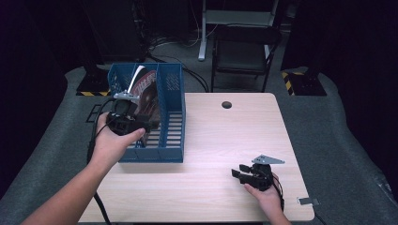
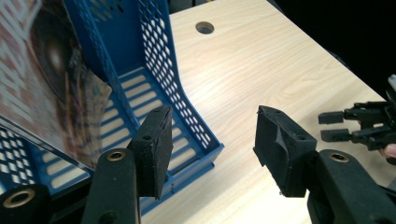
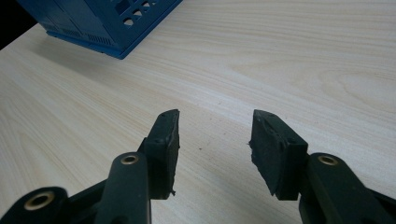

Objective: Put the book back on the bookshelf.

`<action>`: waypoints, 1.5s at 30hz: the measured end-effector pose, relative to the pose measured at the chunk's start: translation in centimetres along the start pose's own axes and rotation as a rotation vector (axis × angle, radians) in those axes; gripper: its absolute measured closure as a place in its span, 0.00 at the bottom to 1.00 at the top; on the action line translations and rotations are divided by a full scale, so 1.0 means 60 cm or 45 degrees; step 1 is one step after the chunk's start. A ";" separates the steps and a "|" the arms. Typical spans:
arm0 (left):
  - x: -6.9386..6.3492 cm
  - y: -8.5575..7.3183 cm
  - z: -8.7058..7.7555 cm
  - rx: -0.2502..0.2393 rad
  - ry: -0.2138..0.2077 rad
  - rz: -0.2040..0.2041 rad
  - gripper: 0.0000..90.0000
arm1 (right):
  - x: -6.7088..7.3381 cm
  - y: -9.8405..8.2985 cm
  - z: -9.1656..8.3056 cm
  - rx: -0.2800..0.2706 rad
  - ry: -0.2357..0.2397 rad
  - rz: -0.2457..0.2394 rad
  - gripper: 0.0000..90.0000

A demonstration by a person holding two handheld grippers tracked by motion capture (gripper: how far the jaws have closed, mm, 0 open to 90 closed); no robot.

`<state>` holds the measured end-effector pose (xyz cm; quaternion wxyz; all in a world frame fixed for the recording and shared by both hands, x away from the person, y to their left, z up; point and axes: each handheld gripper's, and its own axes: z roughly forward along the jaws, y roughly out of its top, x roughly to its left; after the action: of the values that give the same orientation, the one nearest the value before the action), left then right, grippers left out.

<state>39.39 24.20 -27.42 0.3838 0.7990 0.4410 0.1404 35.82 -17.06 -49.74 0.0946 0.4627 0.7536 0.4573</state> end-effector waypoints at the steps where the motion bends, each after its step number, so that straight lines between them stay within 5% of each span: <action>1: -0.001 -0.003 0.001 0.001 0.000 0.005 0.52 | 0.000 0.000 0.000 0.001 -0.001 0.001 0.58; 20: -0.034 -0.064 0.024 0.045 -0.078 0.055 0.52 | 0.001 0.000 0.000 0.001 -0.001 0.008 0.58; 34: -0.046 -0.139 0.070 0.052 -0.122 0.085 0.52 | 0.001 0.000 0.000 0.004 -0.004 0.004 0.58; 45: -0.044 -0.193 0.112 0.019 -0.181 0.039 0.52 | 0.001 0.000 -0.001 -0.002 -0.003 0.001 0.58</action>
<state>34.77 22.40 -40.12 0.4060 0.8165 0.4013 0.0860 35.76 -17.04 -49.72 0.0958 0.4636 0.7529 0.4573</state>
